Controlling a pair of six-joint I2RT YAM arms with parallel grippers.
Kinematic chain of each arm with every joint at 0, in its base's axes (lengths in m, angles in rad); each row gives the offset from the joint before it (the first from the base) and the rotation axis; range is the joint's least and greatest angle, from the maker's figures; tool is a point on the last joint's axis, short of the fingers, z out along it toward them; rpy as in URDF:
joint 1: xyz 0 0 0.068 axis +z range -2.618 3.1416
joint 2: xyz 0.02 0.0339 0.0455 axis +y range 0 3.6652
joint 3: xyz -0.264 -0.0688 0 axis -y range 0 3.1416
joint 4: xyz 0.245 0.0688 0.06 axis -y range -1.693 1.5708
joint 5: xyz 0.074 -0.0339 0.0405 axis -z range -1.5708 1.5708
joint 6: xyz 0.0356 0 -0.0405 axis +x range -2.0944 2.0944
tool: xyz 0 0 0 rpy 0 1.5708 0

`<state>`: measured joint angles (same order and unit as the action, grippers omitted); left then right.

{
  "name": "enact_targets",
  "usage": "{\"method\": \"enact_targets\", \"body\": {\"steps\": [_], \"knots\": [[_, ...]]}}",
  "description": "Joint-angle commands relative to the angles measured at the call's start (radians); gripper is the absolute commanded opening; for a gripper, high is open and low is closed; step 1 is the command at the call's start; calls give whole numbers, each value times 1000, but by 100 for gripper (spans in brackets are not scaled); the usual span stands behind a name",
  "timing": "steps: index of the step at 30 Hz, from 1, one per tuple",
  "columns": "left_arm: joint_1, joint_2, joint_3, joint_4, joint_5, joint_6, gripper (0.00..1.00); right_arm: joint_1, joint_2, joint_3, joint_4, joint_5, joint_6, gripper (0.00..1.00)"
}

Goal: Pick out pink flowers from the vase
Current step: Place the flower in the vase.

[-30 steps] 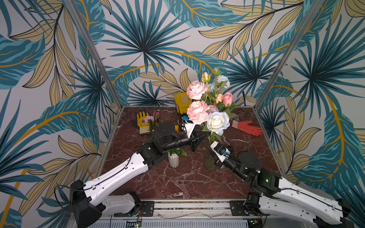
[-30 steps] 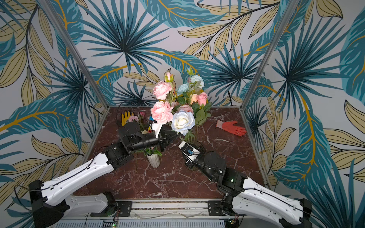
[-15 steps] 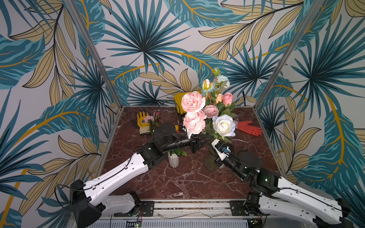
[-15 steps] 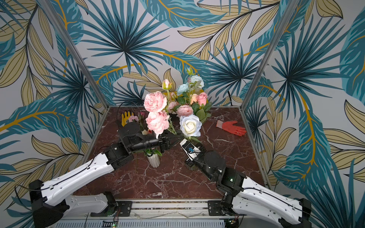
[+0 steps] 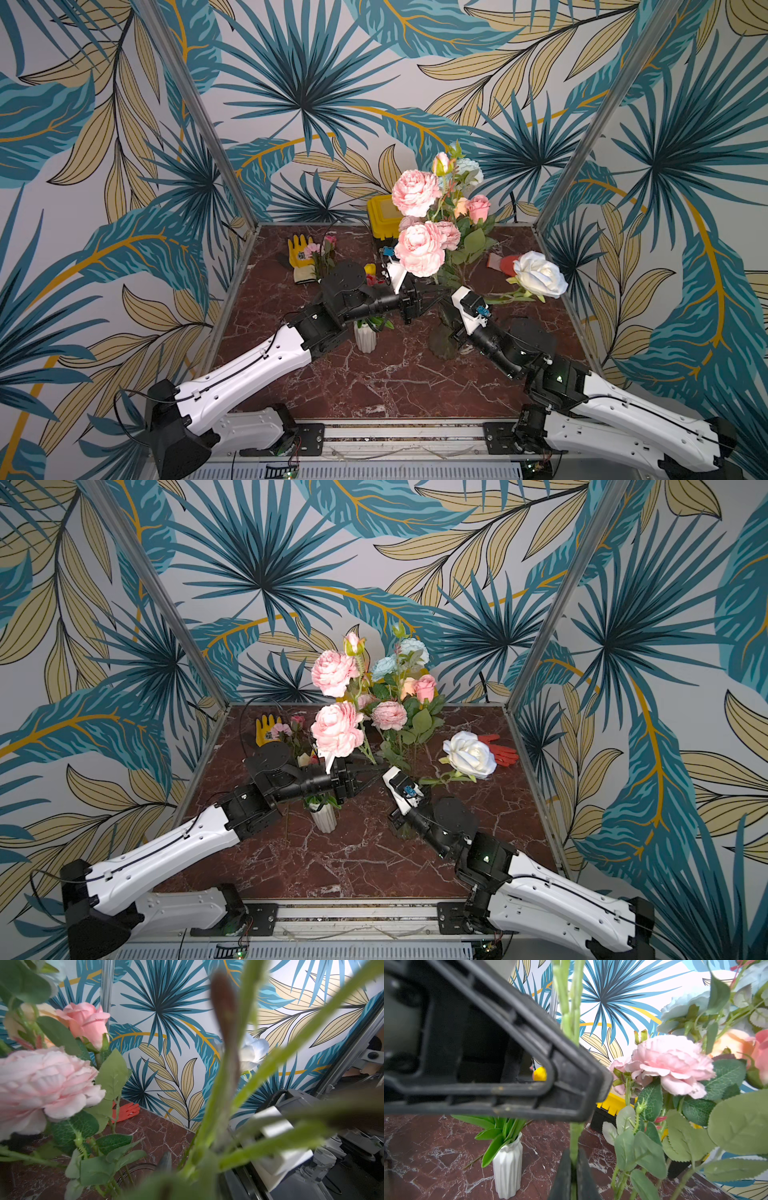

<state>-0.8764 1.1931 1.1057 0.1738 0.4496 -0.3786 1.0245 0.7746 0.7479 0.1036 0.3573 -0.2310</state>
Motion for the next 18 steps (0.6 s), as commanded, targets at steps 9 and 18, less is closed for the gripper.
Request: {"method": "enact_targets", "body": {"steps": [9, 18], "knots": [[-4, -27, -57, 153, 10, -28, 10, 4, 48, 43, 91, -37, 64, 0], [4, -79, -36, 146, -85, 17, 0, 4, 66, 84, 55, -99, 47, 27]]}}
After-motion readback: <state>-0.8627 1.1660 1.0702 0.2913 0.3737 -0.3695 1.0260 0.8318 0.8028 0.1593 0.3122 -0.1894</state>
